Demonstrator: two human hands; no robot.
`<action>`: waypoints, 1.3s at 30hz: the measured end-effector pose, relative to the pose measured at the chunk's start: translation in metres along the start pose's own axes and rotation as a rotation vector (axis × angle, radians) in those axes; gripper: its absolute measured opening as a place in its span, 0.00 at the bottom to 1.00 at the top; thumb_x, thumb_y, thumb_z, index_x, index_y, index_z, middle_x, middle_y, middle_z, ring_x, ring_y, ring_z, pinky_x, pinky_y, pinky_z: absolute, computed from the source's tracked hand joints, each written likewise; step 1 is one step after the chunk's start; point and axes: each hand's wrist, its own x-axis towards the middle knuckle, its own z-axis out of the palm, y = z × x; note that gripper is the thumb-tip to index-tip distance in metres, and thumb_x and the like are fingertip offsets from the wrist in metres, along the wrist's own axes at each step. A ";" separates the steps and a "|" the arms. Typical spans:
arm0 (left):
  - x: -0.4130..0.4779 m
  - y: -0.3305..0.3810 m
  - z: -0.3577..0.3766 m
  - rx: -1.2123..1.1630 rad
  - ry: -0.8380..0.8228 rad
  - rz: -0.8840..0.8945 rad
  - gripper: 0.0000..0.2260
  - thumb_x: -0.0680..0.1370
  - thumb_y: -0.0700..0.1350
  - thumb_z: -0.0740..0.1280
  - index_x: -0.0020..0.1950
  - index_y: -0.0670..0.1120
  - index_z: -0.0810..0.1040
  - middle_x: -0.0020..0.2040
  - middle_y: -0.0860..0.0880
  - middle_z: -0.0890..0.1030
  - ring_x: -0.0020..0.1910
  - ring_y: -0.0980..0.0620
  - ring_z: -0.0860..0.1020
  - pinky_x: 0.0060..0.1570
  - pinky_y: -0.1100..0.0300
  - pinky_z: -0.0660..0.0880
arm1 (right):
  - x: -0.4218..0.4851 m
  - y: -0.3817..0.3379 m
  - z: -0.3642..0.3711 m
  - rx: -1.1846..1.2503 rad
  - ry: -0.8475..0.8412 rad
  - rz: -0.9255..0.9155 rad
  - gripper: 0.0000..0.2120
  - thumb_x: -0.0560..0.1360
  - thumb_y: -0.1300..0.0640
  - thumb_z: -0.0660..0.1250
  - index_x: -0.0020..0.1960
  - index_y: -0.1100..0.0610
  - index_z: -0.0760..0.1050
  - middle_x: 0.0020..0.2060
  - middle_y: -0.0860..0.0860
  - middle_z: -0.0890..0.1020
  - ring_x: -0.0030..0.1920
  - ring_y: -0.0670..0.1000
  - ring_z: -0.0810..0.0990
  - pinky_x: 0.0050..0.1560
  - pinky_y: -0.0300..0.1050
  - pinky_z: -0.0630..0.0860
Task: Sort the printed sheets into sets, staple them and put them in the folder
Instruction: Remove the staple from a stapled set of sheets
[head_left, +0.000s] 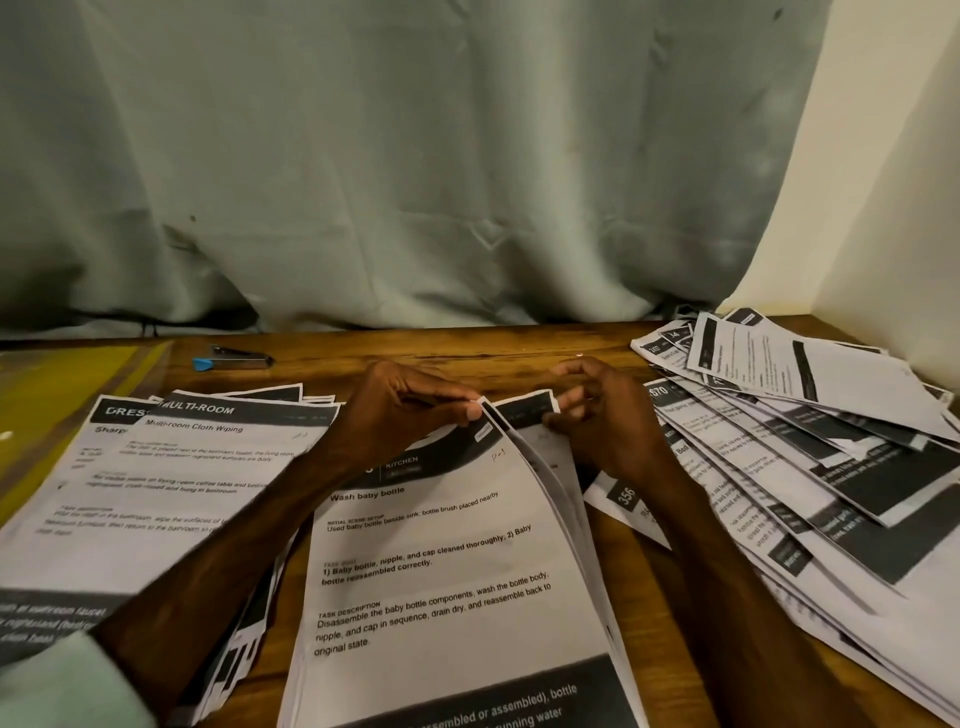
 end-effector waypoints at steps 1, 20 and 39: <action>0.000 -0.001 0.000 -0.002 0.001 -0.001 0.11 0.74 0.50 0.73 0.53 0.47 0.86 0.50 0.55 0.87 0.49 0.57 0.85 0.46 0.68 0.79 | 0.001 0.001 0.000 0.020 0.017 0.010 0.21 0.71 0.63 0.77 0.57 0.46 0.74 0.40 0.47 0.82 0.39 0.41 0.81 0.40 0.36 0.79; -0.001 -0.001 0.003 0.054 0.014 -0.024 0.13 0.73 0.55 0.72 0.54 0.51 0.86 0.51 0.54 0.87 0.50 0.56 0.85 0.48 0.59 0.83 | 0.000 0.008 0.009 0.074 0.122 0.037 0.02 0.76 0.56 0.73 0.46 0.51 0.81 0.40 0.44 0.84 0.44 0.40 0.82 0.40 0.31 0.73; -0.003 0.010 0.013 0.316 0.057 0.196 0.09 0.77 0.45 0.74 0.56 0.52 0.83 0.51 0.56 0.85 0.49 0.60 0.84 0.47 0.65 0.81 | -0.007 -0.011 0.002 0.370 -0.124 -0.196 0.10 0.82 0.57 0.64 0.52 0.59 0.83 0.43 0.52 0.87 0.43 0.52 0.86 0.38 0.44 0.82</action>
